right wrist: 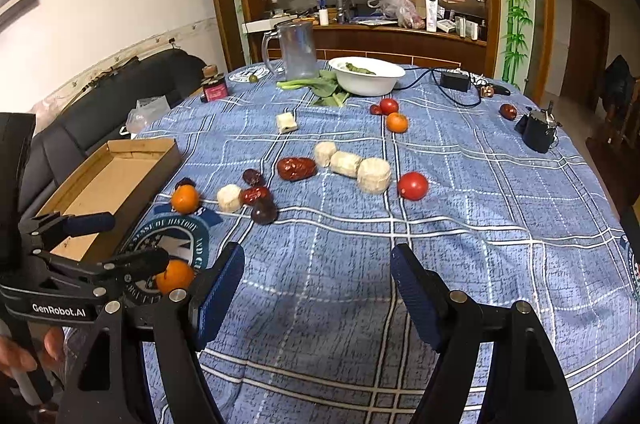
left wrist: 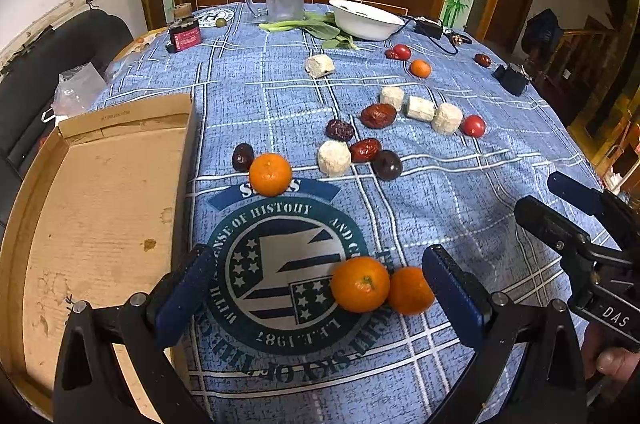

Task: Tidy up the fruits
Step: 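Grasp a mandarin orange with the left tool while the right tool grasps another orange, then carry both oranges into the cardboard box and open both tools to release, then grasp a mandarin orange with the left tool while the right tool grasps a dark plum, then carry the orange and plum into the cardboard box and open both tools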

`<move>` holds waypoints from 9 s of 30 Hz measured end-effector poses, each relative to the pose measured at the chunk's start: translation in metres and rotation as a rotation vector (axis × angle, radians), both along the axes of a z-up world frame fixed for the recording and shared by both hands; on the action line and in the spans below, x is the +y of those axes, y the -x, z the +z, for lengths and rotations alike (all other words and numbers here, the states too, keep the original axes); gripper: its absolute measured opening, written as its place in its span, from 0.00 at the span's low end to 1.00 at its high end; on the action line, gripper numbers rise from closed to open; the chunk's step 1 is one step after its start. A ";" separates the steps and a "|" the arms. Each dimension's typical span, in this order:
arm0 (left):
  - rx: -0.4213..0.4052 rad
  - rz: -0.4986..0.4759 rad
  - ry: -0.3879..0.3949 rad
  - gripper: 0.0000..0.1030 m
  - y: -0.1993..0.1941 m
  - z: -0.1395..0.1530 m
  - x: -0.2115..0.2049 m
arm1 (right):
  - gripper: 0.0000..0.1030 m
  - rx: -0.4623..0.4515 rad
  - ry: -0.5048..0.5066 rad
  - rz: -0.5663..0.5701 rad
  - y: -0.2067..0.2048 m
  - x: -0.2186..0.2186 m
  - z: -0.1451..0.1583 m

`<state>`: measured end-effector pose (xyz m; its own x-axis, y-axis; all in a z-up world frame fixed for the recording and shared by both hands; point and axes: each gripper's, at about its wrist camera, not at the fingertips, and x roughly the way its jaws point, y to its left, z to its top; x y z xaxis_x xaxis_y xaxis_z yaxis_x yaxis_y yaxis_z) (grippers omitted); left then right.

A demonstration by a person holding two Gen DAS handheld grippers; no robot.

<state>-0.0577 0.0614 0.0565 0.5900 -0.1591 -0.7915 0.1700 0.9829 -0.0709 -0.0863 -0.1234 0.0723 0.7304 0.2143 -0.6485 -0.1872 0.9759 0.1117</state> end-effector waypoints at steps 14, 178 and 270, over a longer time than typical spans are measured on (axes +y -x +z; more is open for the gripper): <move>0.045 -0.012 0.028 1.00 0.001 -0.011 0.024 | 0.57 0.126 0.011 0.308 0.007 0.054 -0.038; 0.062 0.084 -0.032 0.88 -0.061 -0.007 0.015 | 0.48 0.144 0.052 0.202 -0.099 0.062 -0.044; 0.092 0.305 -0.007 0.30 0.010 -0.011 0.199 | 0.27 0.157 0.006 0.583 -0.056 0.269 -0.030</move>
